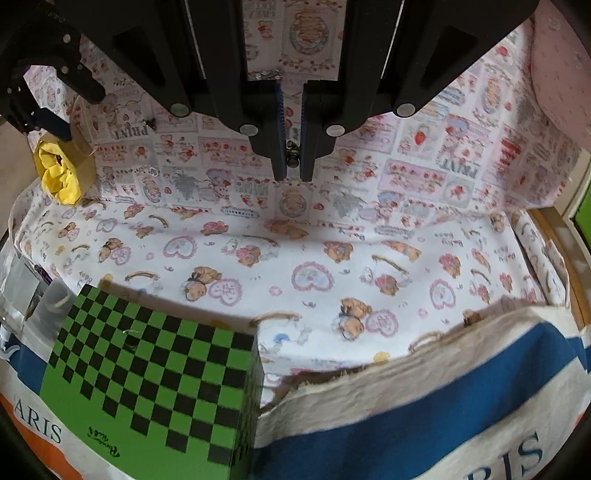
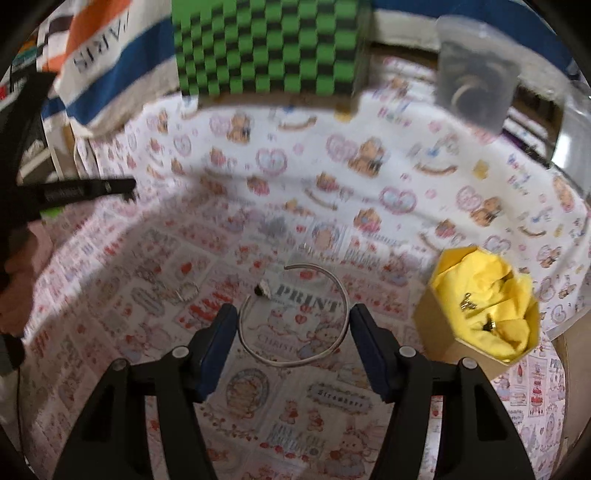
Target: Organize jewelry
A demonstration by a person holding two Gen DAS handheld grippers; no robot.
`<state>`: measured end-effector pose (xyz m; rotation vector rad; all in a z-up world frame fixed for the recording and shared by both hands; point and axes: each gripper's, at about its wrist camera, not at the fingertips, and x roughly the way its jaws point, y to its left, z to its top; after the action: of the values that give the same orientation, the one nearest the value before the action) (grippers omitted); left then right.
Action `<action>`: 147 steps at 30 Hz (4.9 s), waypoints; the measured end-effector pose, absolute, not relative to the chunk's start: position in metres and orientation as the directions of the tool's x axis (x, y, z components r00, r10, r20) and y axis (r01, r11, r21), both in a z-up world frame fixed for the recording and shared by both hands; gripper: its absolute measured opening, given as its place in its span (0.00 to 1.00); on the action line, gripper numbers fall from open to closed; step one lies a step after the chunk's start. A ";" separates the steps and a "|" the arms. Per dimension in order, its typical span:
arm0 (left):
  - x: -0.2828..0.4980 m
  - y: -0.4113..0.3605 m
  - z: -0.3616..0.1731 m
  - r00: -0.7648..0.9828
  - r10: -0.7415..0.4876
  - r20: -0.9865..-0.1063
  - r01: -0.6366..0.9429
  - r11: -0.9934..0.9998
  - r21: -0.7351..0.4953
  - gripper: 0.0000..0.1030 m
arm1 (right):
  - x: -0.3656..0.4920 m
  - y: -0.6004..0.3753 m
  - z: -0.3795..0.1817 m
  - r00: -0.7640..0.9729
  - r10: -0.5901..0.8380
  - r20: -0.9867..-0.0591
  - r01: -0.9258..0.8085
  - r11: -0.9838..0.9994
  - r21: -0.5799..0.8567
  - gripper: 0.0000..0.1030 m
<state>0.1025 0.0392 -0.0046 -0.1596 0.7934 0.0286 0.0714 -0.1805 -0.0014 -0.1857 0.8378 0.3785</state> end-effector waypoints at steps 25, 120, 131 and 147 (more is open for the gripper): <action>0.068 0.001 0.033 0.813 -0.027 -0.581 -0.009 0.998 -0.058 0.06 | 0.039 -0.272 0.086 0.805 0.353 -0.477 -0.342 0.933 0.113 0.60; 0.060 -0.007 0.014 0.827 0.031 -0.561 -0.052 0.998 -0.023 1.00 | 0.060 -0.304 0.033 0.841 0.106 -0.530 -0.066 0.993 0.093 1.00; 0.086 0.021 -0.019 0.687 0.026 -0.726 -0.140 0.985 -0.096 1.00 | 0.062 -0.286 0.019 0.825 0.086 -0.559 -0.085 0.996 0.028 1.00; 0.105 0.028 -0.058 0.481 -0.103 -0.870 -0.152 0.968 -0.198 0.85 | 0.059 -0.257 0.004 0.812 0.054 -0.581 -0.127 0.988 -0.086 1.00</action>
<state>0.1048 0.0278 -0.0579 -0.2637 1.0715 0.0307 0.0590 -0.2574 0.0042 -0.1225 0.6158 0.0966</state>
